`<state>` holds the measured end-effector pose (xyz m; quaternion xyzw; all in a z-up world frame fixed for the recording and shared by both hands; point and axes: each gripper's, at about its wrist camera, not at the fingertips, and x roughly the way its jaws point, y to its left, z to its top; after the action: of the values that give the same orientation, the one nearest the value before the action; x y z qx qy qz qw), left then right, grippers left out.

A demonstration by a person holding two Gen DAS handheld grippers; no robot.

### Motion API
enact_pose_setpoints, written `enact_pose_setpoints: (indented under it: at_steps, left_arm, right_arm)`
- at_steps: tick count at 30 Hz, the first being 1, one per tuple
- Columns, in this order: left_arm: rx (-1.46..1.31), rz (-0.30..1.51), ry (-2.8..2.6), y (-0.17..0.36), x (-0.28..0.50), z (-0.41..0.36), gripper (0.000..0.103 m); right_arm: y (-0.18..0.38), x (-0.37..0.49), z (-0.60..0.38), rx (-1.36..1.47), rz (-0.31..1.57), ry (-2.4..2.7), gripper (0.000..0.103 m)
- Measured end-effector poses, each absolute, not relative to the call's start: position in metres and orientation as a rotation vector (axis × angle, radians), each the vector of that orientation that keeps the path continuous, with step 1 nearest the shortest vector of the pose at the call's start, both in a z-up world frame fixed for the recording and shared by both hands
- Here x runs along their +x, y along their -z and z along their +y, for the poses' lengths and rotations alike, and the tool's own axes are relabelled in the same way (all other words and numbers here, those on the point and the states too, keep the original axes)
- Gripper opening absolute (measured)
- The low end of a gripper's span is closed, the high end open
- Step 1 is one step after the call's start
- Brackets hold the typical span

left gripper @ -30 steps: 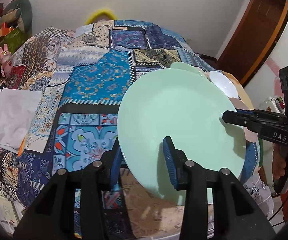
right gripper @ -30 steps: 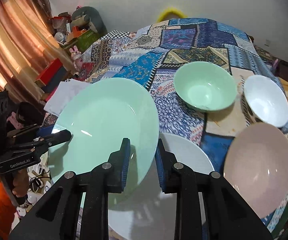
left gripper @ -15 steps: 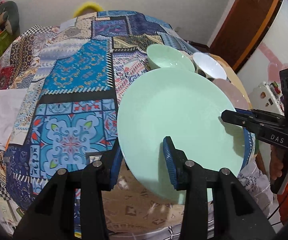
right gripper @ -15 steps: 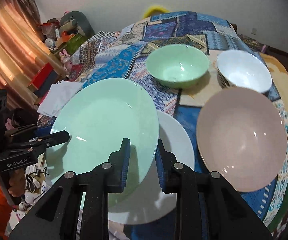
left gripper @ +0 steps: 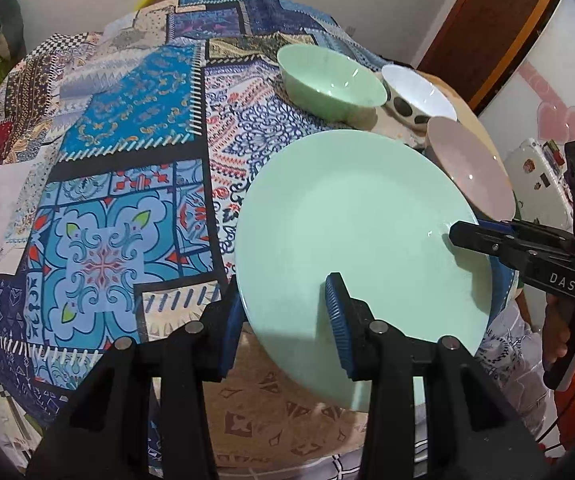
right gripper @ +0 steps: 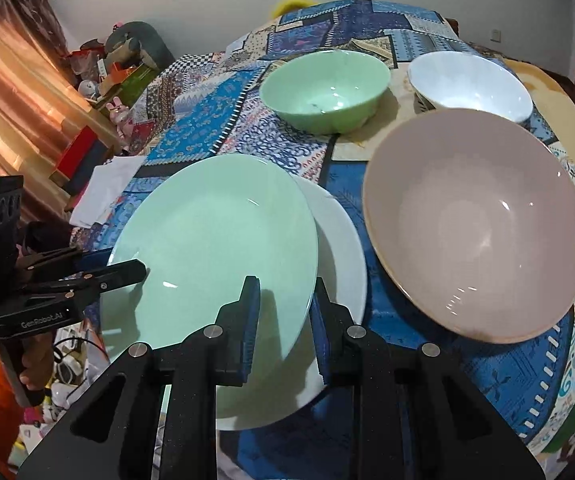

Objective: Organize plates and bowls
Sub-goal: 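Lower the mint green plate onto the white plate and open the left gripper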

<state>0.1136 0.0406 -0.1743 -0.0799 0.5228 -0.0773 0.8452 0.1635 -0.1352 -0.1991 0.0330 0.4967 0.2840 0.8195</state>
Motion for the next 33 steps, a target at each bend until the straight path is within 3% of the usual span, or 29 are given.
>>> enact_pose_setpoints:
  at_steps: [21,33]
  left_arm:
    - [-0.072,1.117,0.122,0.188,0.129,0.025,0.040]
    - [-0.070,1.086,0.110,0.178,0.121,0.027,0.046]
  right_arm:
    - [0.206,0.157,-0.148,0.119,1.049,-0.595,0.022]
    - [0.197,0.149,-0.153,0.074,1.000,-0.557,0.022]
